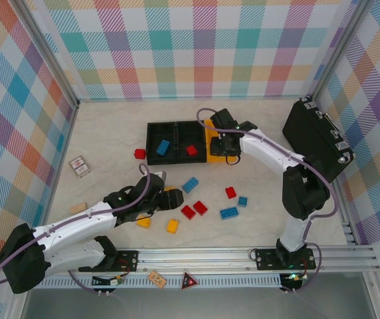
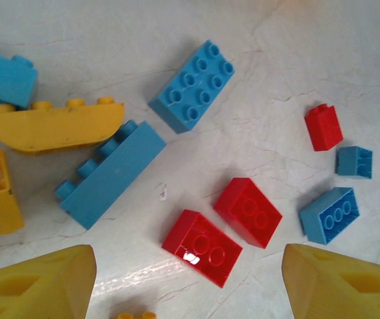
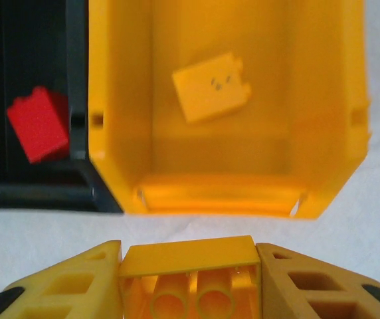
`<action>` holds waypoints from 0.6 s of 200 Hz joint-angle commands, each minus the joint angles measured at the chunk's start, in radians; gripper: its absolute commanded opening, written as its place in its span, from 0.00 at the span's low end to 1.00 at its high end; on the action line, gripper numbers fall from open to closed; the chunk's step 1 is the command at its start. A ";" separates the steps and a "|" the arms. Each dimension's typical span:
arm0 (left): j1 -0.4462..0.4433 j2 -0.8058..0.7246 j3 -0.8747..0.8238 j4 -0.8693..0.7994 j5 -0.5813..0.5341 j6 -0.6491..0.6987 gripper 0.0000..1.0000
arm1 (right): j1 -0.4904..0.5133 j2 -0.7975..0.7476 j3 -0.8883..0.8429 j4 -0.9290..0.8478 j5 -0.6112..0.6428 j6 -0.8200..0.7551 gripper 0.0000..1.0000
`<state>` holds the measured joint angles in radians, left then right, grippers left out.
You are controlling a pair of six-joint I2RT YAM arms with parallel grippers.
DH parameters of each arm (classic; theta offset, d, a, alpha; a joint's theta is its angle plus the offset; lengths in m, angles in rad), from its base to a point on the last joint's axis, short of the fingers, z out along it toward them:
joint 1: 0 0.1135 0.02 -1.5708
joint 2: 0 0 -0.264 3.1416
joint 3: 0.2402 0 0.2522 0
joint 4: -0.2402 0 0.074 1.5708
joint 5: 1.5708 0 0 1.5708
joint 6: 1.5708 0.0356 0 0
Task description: Sort the legos into containers by color
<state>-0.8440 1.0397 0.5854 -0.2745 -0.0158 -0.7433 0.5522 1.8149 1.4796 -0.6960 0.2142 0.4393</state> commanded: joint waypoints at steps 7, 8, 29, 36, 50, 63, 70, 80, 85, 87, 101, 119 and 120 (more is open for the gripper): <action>-0.017 0.007 0.025 0.026 0.003 0.005 0.74 | -0.025 0.085 0.100 -0.029 0.004 -0.011 0.40; -0.017 0.008 0.025 0.026 0.003 0.005 0.74 | -0.025 0.088 0.105 -0.030 0.004 -0.011 0.40; -0.018 0.009 0.021 0.024 0.000 0.001 0.74 | -0.033 0.151 0.167 -0.050 0.008 -0.003 0.41; -0.018 0.007 0.021 0.022 -0.001 0.002 0.74 | -0.034 0.169 0.181 -0.057 0.012 0.001 0.41; -0.018 0.003 0.021 0.017 -0.003 0.002 0.74 | -0.037 0.191 0.196 -0.062 0.015 0.004 0.41; -0.018 -0.001 0.022 0.010 -0.006 0.005 0.74 | -0.037 0.203 0.202 -0.064 0.024 0.011 0.43; -0.018 -0.003 0.022 0.008 -0.007 0.006 0.74 | -0.037 0.206 0.202 -0.063 0.029 0.011 0.44; -0.018 -0.006 0.021 0.006 -0.009 0.006 0.74 | -0.036 0.210 0.205 -0.064 0.033 0.013 0.46; -0.018 -0.005 0.021 0.005 -0.010 0.007 0.74 | -0.037 0.212 0.207 -0.068 0.036 0.013 0.48; -0.018 -0.006 0.021 0.005 -0.010 0.007 0.74 | -0.037 0.213 0.208 -0.069 0.037 0.014 0.49; -0.018 -0.009 0.016 0.006 -0.009 0.006 0.74 | -0.037 0.213 0.211 -0.073 0.043 0.017 0.55; -0.018 -0.017 0.009 0.009 -0.010 0.002 0.74 | -0.038 0.204 0.211 -0.074 0.046 0.020 0.57; -0.018 -0.017 0.008 0.009 -0.011 0.001 0.74 | -0.037 0.203 0.211 -0.074 0.046 0.020 0.58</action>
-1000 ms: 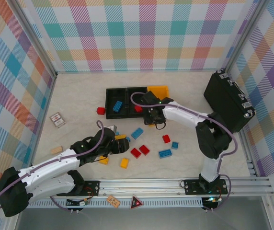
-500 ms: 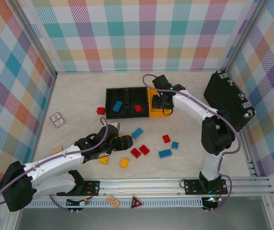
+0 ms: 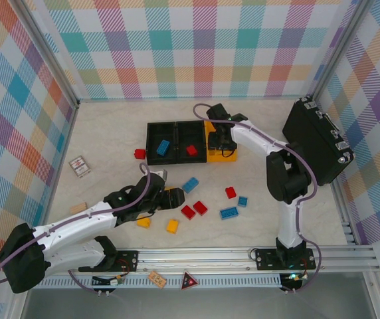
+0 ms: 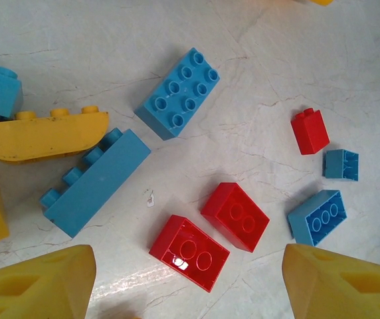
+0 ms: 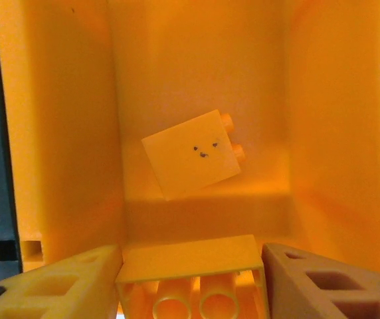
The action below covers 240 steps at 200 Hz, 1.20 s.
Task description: Sort the legos into containers by color
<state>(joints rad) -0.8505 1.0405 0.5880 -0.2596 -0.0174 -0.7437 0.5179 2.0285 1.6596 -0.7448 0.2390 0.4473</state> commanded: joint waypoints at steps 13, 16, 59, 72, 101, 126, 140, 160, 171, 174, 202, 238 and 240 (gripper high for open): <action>-0.012 -0.026 0.001 -0.006 -0.014 0.000 0.74 | -0.003 -0.021 0.032 -0.025 0.022 0.010 0.59; -0.012 -0.026 0.001 -0.005 -0.014 -0.001 0.74 | -0.002 -0.023 0.032 -0.026 0.021 0.010 0.59; -0.012 -0.037 -0.001 -0.010 -0.022 -0.009 0.74 | -0.001 -0.073 0.025 -0.031 0.021 0.006 0.60; -0.012 -0.049 -0.005 -0.010 -0.033 -0.015 0.74 | 0.001 -0.109 -0.002 -0.016 0.006 0.005 0.60; -0.012 -0.084 -0.008 -0.097 -0.100 -0.061 0.74 | 0.009 -0.213 -0.077 0.004 -0.018 0.003 0.60; -0.012 -0.100 0.004 -0.192 -0.159 -0.086 0.73 | 0.020 -0.297 -0.162 0.019 -0.046 0.005 0.59; -0.012 -0.112 0.007 -0.239 -0.185 -0.102 0.73 | 0.029 -0.344 -0.217 0.032 -0.076 0.008 0.59; -0.012 -0.141 0.012 -0.322 -0.213 -0.134 0.72 | 0.049 -0.412 -0.290 0.043 -0.110 0.010 0.59; -0.012 -0.161 0.017 -0.382 -0.228 -0.152 0.72 | 0.058 -0.450 -0.337 0.056 -0.153 0.007 0.60; -0.012 -0.167 0.020 -0.404 -0.234 -0.156 0.72 | 0.060 -0.464 -0.352 0.064 -0.176 0.007 0.60; -0.012 -0.189 0.050 -0.591 -0.286 -0.169 0.74 | 0.077 -0.594 -0.515 0.163 -0.383 0.003 0.60; -0.012 -0.146 0.031 -0.639 -0.254 -0.172 0.79 | 0.165 -0.757 -0.694 0.269 -0.553 -0.028 0.62; -0.012 -0.140 0.030 -0.639 -0.252 -0.172 0.79 | 0.167 -0.761 -0.701 0.271 -0.570 -0.026 0.62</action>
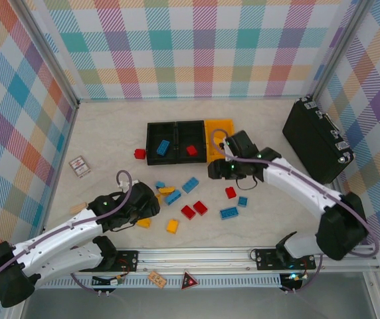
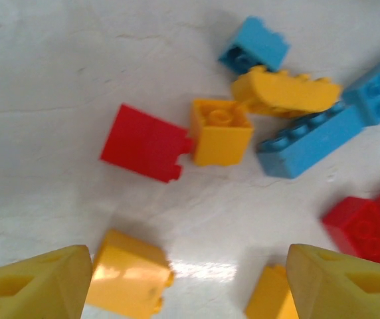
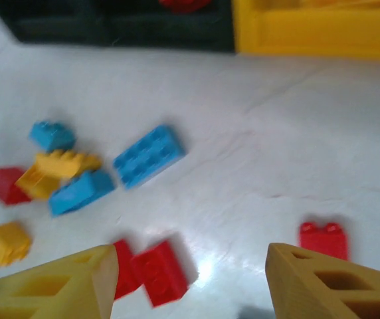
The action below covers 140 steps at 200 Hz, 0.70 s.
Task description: Sort the legos into containers by color
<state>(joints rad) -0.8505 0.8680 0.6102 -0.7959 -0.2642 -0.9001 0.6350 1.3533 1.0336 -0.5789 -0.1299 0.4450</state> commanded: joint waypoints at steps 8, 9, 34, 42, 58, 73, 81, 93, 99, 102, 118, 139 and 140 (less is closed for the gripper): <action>-0.012 0.054 0.005 -0.102 -0.002 -0.015 0.79 | 0.054 -0.098 -0.102 0.120 -0.266 -0.017 0.63; -0.012 0.057 0.005 -0.102 -0.002 -0.014 0.79 | 0.056 -0.100 -0.105 0.122 -0.270 -0.017 0.63; -0.012 0.119 -0.004 -0.079 0.011 0.004 0.82 | 0.097 -0.111 -0.190 0.156 -0.371 -0.007 0.63; -0.012 0.133 -0.009 -0.066 0.016 0.011 0.82 | 0.112 -0.111 -0.211 0.163 -0.385 -0.004 0.64; -0.012 0.160 -0.015 -0.054 0.017 0.019 0.83 | 0.134 -0.114 -0.245 0.181 -0.380 0.012 0.64; -0.012 0.186 -0.018 -0.042 0.017 0.030 0.84 | 0.144 -0.112 -0.266 0.199 -0.379 0.026 0.63; -0.012 0.197 -0.022 -0.031 0.019 0.038 0.84 | 0.147 -0.110 -0.271 0.211 -0.377 0.033 0.64; -0.012 0.213 -0.030 -0.010 0.017 0.048 0.85 | 0.149 -0.103 -0.273 0.227 -0.379 0.038 0.64; -0.012 0.223 -0.030 -0.004 0.014 0.053 0.85 | 0.150 -0.095 -0.272 0.232 -0.377 0.038 0.63; -0.012 0.229 -0.029 -0.002 0.011 0.055 0.85 | 0.150 -0.092 -0.269 0.233 -0.378 0.039 0.63; -0.012 0.257 -0.029 0.022 0.005 0.071 0.83 | 0.155 -0.071 -0.258 0.241 -0.380 0.040 0.63; -0.012 0.296 -0.037 0.064 0.021 0.083 0.77 | 0.157 -0.047 -0.250 0.247 -0.382 0.039 0.63; -0.012 0.298 -0.038 0.067 0.022 0.083 0.77 | 0.157 -0.046 -0.250 0.247 -0.381 0.040 0.63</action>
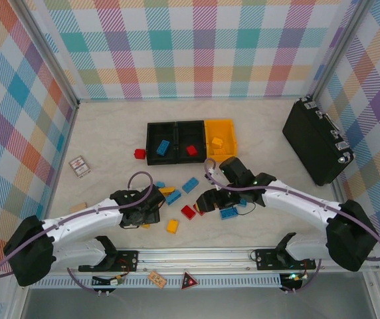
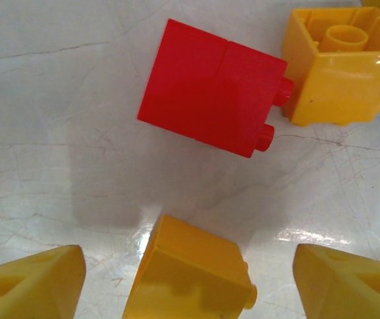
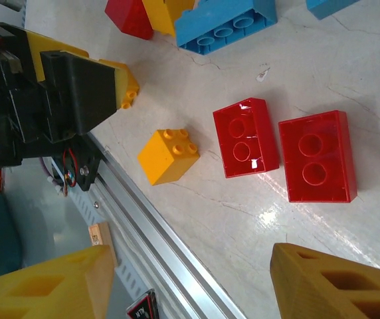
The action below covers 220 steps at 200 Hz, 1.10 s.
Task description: Sort the legos into containers by color
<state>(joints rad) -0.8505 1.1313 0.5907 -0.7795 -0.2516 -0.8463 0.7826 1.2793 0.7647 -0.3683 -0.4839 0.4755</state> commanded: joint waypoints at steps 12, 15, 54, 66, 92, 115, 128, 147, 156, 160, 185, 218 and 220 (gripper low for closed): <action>-0.012 0.057 -0.027 0.076 0.022 0.033 0.72 | 0.010 0.036 0.019 0.034 -0.028 0.009 0.63; -0.012 0.062 -0.029 0.083 0.026 0.036 0.71 | 0.010 0.037 0.018 0.035 -0.027 0.008 0.63; -0.012 0.116 -0.032 0.107 0.036 0.042 0.56 | 0.011 0.035 0.016 0.024 -0.017 0.008 0.63; -0.012 0.122 -0.030 0.111 0.041 0.045 0.45 | 0.010 0.035 0.016 0.024 -0.012 0.008 0.62; -0.012 0.115 0.003 0.089 0.041 0.050 0.31 | 0.010 0.026 0.013 0.020 0.011 0.016 0.62; -0.012 0.076 0.063 0.061 0.043 0.066 0.27 | 0.003 -0.008 0.012 -0.008 0.092 0.034 0.62; -0.012 0.062 0.104 0.053 0.042 0.078 0.27 | -0.019 -0.035 0.012 -0.027 0.146 0.044 0.62; -0.012 0.077 0.173 0.049 0.048 0.101 0.25 | -0.068 -0.070 0.013 -0.059 0.212 0.057 0.62; -0.012 0.094 0.209 0.050 0.054 0.111 0.24 | -0.090 -0.083 0.021 -0.085 0.260 0.058 0.62; -0.013 0.103 0.225 0.052 0.058 0.115 0.24 | -0.099 -0.086 0.024 -0.102 0.284 0.060 0.62; -0.015 0.176 0.321 0.082 0.083 0.146 0.24 | -0.170 -0.104 0.050 -0.170 0.381 0.058 0.62; -0.022 0.303 0.472 0.120 0.098 0.178 0.23 | -0.272 -0.127 0.054 -0.187 0.390 0.066 0.62; -0.022 0.310 0.482 0.123 0.100 0.181 0.23 | -0.277 -0.127 0.053 -0.187 0.391 0.066 0.62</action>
<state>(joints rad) -0.8570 1.3735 0.9752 -0.6952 -0.1776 -0.7113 0.5545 1.1809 0.7895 -0.5034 -0.1432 0.5240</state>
